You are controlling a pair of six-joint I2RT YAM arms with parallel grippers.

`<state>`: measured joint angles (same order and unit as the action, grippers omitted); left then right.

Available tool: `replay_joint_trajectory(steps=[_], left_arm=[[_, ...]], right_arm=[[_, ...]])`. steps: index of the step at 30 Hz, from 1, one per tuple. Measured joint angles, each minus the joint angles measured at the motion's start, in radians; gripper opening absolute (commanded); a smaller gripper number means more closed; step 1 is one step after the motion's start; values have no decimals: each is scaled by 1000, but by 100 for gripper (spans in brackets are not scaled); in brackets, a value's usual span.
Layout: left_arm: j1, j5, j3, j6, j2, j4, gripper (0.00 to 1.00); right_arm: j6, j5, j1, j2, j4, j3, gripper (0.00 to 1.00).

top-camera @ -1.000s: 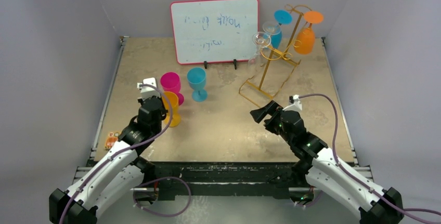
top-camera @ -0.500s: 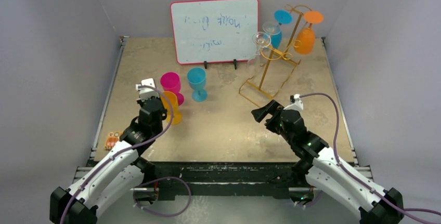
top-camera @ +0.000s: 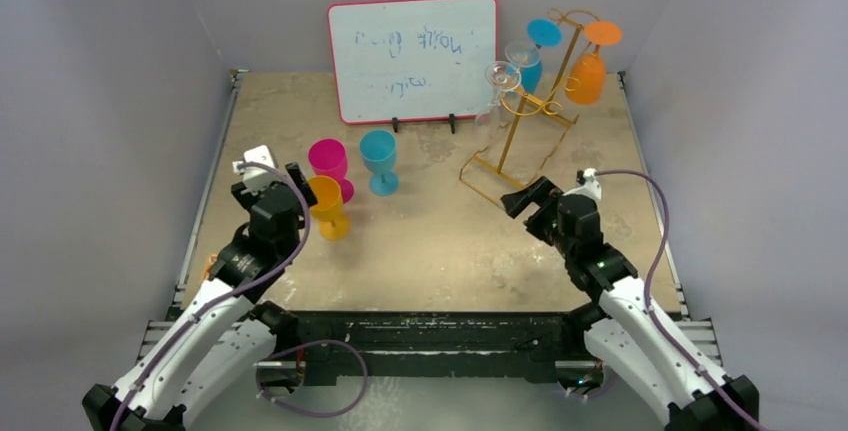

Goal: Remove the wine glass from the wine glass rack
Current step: Place the wine glass at the center of the board, then pick up the wine glass from the wine rack.

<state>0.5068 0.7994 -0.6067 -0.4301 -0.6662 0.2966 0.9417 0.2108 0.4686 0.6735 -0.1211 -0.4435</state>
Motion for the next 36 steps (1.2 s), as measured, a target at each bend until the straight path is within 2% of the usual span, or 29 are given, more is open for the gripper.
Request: replay_joint_trajectory(steps=[5, 8, 11, 14, 18, 22, 27, 32, 36], left_arm=[[0, 77, -88, -50, 56, 98, 75], [0, 89, -91, -59, 115, 133, 77], [0, 85, -87, -58, 193, 152, 78], [0, 83, -79, -60, 267, 167, 79], [0, 80, -59, -61, 322, 166, 79], [0, 90, -59, -67, 286, 192, 80], [0, 147, -77, -77, 202, 245, 82], [0, 163, -79, -83, 173, 266, 84], [0, 177, -82, -84, 163, 268, 85]], right_arm=[[-24, -224, -286, 56, 71, 27, 100], [-26, -370, -462, 97, 105, 56, 100], [-27, -466, -586, 148, 118, 56, 100], [-46, -492, -626, 196, 94, 18, 100], [-81, -459, -626, 286, -1, -179, 100], [-126, -346, -627, 354, -76, -390, 100], [-166, -224, -636, 450, -155, -579, 100], [-181, -238, -722, 542, -185, -701, 100], [-180, -337, -830, 607, -175, -785, 100]])
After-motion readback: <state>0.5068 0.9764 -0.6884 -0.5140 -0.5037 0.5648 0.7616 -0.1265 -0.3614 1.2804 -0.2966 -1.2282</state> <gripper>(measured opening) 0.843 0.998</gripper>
